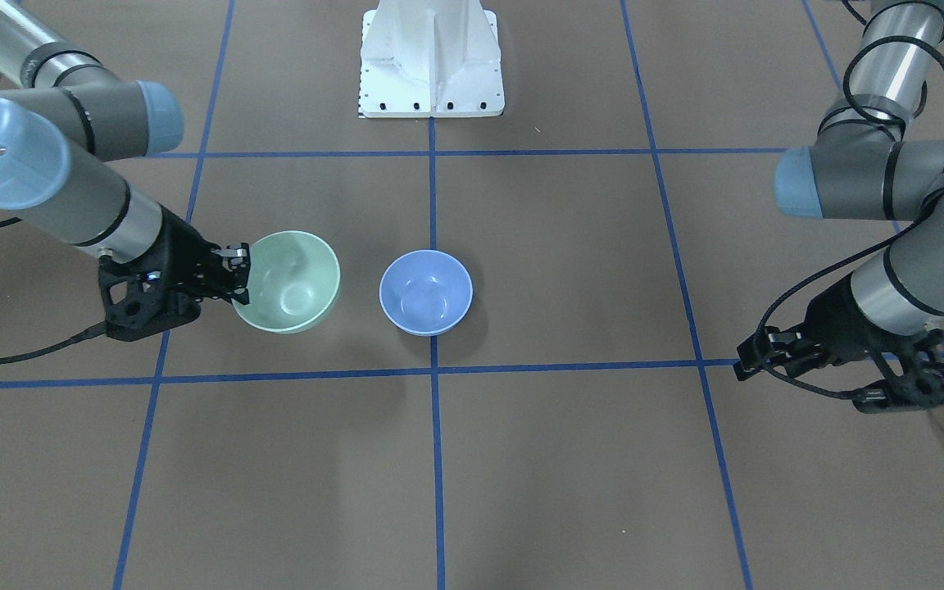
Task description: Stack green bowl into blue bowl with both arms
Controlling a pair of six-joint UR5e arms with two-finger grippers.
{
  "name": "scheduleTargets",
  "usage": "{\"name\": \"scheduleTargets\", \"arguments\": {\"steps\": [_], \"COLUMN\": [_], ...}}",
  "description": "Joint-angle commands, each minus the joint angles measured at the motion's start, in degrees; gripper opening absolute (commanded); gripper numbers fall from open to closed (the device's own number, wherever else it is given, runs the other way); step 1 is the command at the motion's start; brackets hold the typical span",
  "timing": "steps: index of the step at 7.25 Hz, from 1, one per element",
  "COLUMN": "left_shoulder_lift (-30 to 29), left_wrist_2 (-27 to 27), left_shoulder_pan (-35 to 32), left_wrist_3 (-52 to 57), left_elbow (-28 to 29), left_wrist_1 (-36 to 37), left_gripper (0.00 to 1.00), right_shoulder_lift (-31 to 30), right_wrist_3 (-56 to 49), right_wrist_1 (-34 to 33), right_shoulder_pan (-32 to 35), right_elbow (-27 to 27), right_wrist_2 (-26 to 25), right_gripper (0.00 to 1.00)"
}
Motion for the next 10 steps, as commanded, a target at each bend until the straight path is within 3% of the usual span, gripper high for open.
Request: {"name": "scheduleTargets", "arguments": {"steps": [1, 5, 10], "left_shoulder_lift": [2.68, 6.91, 7.44], "left_wrist_2": [0.00, 0.17, 0.35], "left_shoulder_pan": [-2.00, -4.65, -4.65], "left_wrist_3": [7.48, 16.82, 16.91], "left_elbow": [0.26, 1.05, 1.05], "left_wrist_1": [0.33, 0.33, 0.06], "left_gripper": [0.92, 0.97, 0.97], "right_shoulder_lift": [4.05, 7.57, 10.03], "right_wrist_3": [6.28, 12.62, 12.80], "right_wrist_1": [-0.42, 0.01, 0.28], "right_shoulder_pan": [-5.14, -11.48, -12.72], "right_elbow": [-0.17, -0.96, -5.09], "right_wrist_2": [-3.76, -11.57, -14.31], "right_gripper": [0.10, 0.11, 0.11]}}
